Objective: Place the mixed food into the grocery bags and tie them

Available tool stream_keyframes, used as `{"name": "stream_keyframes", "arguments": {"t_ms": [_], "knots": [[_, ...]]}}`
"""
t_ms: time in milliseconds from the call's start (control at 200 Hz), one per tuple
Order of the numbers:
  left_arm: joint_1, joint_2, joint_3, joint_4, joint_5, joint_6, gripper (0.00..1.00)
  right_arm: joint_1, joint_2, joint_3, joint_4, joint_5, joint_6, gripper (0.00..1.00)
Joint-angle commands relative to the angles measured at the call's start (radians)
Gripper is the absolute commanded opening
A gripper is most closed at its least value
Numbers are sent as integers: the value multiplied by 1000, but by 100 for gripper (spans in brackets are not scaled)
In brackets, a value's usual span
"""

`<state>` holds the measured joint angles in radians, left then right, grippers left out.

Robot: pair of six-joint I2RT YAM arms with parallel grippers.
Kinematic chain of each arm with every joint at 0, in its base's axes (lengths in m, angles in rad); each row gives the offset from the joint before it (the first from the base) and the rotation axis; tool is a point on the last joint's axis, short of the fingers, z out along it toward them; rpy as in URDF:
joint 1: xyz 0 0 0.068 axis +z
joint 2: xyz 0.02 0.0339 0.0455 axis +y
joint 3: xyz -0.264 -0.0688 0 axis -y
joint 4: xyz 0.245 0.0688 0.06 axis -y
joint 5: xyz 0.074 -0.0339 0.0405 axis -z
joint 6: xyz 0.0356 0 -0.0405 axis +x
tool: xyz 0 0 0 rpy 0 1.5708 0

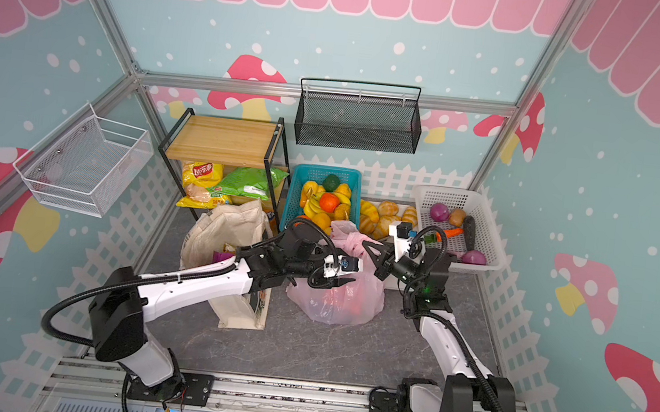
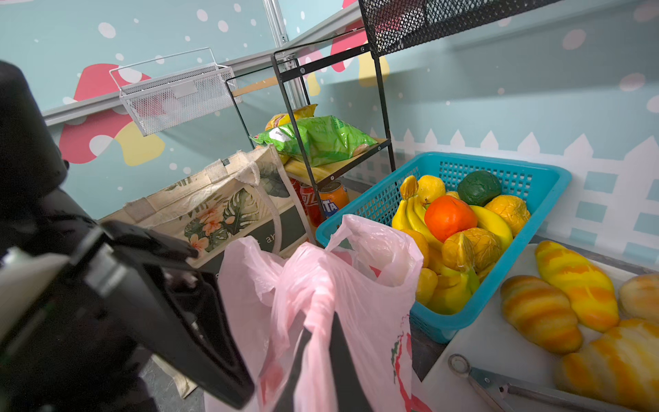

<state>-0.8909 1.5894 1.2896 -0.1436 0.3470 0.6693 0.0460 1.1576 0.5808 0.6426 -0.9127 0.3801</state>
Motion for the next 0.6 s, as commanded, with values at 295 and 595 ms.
{"name": "stream_keyframes", "arguments": {"t_ms": [295, 595], "knots": [[95, -43, 128, -138, -44, -36, 58, 3, -58, -29, 100, -93, -14, 0], [94, 90, 263, -255, -5, -13, 53, 2, -65, -28, 118, -91, 19, 0]]}}
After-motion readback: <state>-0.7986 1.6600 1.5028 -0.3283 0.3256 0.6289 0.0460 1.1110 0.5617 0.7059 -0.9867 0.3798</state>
